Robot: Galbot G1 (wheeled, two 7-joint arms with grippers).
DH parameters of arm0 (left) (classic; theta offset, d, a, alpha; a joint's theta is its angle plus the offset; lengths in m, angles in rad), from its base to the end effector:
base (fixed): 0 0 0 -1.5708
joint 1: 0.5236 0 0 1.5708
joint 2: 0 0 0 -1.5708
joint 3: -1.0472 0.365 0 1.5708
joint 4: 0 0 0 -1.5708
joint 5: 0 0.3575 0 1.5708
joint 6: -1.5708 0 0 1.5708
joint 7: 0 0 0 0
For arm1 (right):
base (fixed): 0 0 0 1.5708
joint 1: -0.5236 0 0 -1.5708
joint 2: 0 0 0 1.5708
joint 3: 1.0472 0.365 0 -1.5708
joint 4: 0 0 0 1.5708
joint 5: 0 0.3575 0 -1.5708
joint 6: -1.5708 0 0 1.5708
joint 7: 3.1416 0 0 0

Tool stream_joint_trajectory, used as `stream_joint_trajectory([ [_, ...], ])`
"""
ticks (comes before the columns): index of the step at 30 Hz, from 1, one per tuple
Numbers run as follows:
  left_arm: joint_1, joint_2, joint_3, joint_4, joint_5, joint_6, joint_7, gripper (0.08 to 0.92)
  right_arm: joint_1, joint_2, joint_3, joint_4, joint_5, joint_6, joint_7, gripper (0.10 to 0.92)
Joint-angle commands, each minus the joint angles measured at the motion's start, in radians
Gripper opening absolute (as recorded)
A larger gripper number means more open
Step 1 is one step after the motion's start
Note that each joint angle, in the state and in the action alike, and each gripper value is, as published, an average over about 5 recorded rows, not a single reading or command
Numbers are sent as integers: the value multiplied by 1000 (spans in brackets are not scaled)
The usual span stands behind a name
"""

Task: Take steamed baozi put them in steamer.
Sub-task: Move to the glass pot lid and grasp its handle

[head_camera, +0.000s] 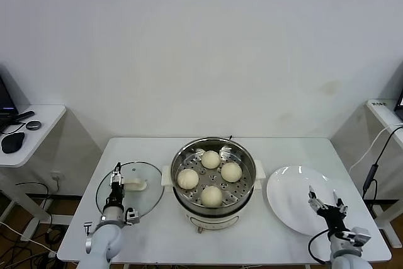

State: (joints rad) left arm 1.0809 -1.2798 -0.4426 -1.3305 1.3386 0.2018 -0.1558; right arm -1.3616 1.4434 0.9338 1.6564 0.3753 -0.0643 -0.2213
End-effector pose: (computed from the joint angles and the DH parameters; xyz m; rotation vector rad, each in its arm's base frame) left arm 0.3311 0.1022 -0.4506 0.0535 -1.9542 -2.1835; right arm 0.2136 -0.1834 -0.3993 -0.2709 -2.9485 -0.2923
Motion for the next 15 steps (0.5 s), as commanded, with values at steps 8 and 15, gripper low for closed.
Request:
stream_joint_trajectory([
  [8, -88, 0, 13, 83, -49, 8, 4, 814, -13, 9, 3, 7, -8, 1, -1, 823],
  [15, -59, 10, -3, 82, -60, 4, 6, 645, -15, 9, 0, 9, -13, 1, -3, 823],
])
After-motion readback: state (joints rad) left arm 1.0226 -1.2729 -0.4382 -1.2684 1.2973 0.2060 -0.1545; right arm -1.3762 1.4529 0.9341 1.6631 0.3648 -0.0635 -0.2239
